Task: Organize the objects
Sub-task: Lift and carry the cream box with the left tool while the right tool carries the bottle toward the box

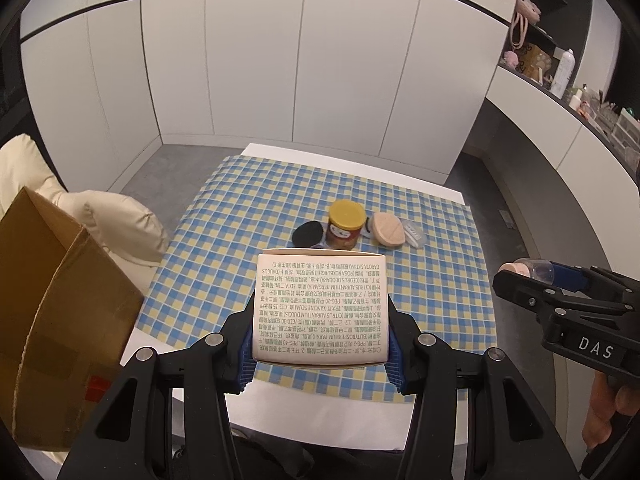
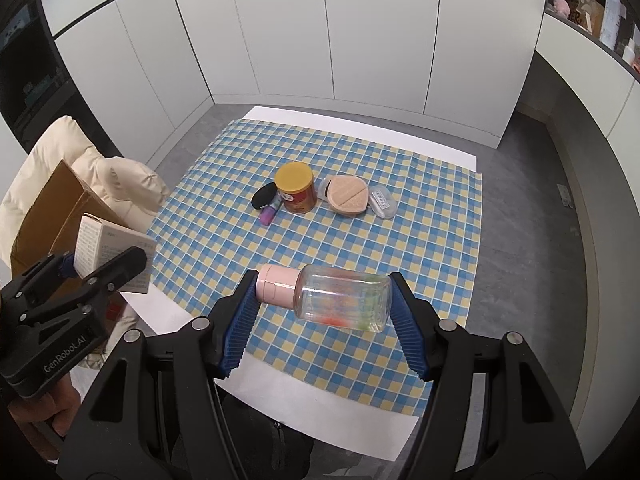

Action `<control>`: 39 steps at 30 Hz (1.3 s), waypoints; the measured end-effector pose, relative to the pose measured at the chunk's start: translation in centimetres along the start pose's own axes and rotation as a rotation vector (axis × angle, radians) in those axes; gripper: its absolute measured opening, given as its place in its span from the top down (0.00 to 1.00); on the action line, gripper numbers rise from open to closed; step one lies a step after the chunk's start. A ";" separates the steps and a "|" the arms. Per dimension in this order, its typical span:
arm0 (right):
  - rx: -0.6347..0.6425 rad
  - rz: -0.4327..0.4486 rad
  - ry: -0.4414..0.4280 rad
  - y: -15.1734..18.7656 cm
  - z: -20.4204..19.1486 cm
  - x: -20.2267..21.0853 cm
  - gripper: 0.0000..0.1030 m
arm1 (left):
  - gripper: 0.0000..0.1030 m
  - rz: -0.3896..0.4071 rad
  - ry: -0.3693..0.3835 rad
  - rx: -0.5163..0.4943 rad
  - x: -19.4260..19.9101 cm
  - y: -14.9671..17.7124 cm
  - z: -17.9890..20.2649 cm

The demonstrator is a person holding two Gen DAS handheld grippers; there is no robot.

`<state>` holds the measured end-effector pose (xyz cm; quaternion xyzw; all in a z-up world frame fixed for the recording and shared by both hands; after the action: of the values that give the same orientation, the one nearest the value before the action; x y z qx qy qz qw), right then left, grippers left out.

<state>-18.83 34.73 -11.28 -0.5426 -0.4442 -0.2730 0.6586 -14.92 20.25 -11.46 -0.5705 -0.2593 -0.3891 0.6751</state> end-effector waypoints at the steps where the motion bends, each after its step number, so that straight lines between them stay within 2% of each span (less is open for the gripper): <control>1: 0.004 0.002 0.001 -0.1 -0.3 0.0 0.36 | 0.51 0.001 -0.003 0.006 0.0 0.0 -0.3; 6: 0.038 0.010 0.002 -0.4 -1.8 -0.3 0.36 | 0.51 0.031 -0.059 0.045 0.4 -0.3 -2.1; 18: 0.059 0.009 -0.024 -1.1 -4.5 -1.0 0.36 | 0.51 0.038 -0.072 0.087 0.8 -0.2 -4.3; 25: 0.075 0.057 -0.042 -2.3 -6.2 -0.4 0.36 | 0.51 0.057 -0.094 0.116 1.5 -0.2 -6.4; 39: 0.139 0.051 -0.065 -2.6 -10.3 -1.1 0.36 | 0.51 0.079 -0.133 0.174 2.7 0.4 -10.1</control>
<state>-18.57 24.08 -11.20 -0.5153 -0.4694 -0.2069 0.6866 -14.00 9.86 -11.72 -0.5443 -0.3138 -0.2996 0.7180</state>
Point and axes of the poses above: each gripper's, at about its wrist camera, not at the fingertips, and x roughly against the way its jaws point, z to its right, y to its underside, the point moved 10 cm from there along -x, roughly the way its jaws point, and after that the axes turned 5 degrees about -z, right-handed, at the moved point
